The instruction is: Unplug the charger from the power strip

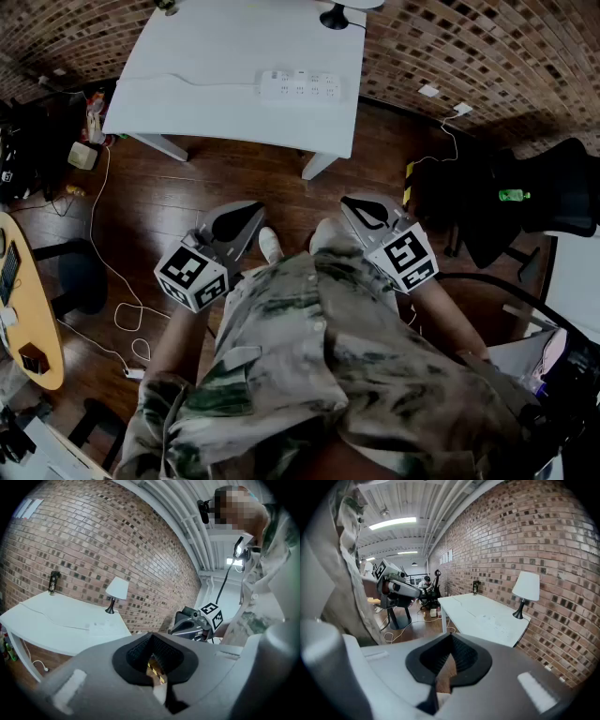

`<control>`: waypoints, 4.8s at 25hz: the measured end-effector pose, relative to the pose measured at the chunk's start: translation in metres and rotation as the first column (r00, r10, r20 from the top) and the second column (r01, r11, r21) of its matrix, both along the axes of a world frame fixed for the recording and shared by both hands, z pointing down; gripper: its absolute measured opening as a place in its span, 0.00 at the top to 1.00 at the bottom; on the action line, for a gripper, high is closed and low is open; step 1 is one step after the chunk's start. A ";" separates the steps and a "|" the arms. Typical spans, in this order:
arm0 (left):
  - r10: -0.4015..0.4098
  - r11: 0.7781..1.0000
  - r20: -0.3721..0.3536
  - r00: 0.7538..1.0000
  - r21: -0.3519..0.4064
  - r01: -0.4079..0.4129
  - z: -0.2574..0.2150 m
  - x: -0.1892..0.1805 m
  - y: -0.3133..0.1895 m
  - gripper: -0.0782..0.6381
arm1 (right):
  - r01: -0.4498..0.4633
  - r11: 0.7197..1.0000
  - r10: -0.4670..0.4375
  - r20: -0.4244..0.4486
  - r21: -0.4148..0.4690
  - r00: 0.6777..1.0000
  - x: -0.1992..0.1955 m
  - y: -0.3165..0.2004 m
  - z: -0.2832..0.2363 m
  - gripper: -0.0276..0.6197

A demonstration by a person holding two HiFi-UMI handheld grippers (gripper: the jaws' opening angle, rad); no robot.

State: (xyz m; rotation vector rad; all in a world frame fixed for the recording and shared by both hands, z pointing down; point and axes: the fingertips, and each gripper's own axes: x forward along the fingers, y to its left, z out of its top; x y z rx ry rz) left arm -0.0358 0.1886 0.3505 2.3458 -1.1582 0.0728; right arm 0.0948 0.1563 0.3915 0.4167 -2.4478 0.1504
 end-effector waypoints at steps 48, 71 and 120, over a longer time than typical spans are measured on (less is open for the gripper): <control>0.667 0.724 0.563 0.488 -0.333 -0.605 0.218 0.008 -0.352 0.71 | -0.050 0.984 0.005 -0.253 -0.174 0.967 -0.096 -0.310 0.198 0.96; 0.706 0.668 0.585 0.399 -0.362 -0.650 0.200 0.019 -0.360 0.75 | 0.064 0.976 -0.170 -0.536 -0.210 0.827 -0.100 -0.302 0.211 0.96; -0.027 0.998 0.468 0.883 0.059 -0.001 -0.007 -0.054 0.014 0.74 | 0.249 0.968 -0.249 0.008 -0.028 0.968 -0.113 -0.008 0.012 0.79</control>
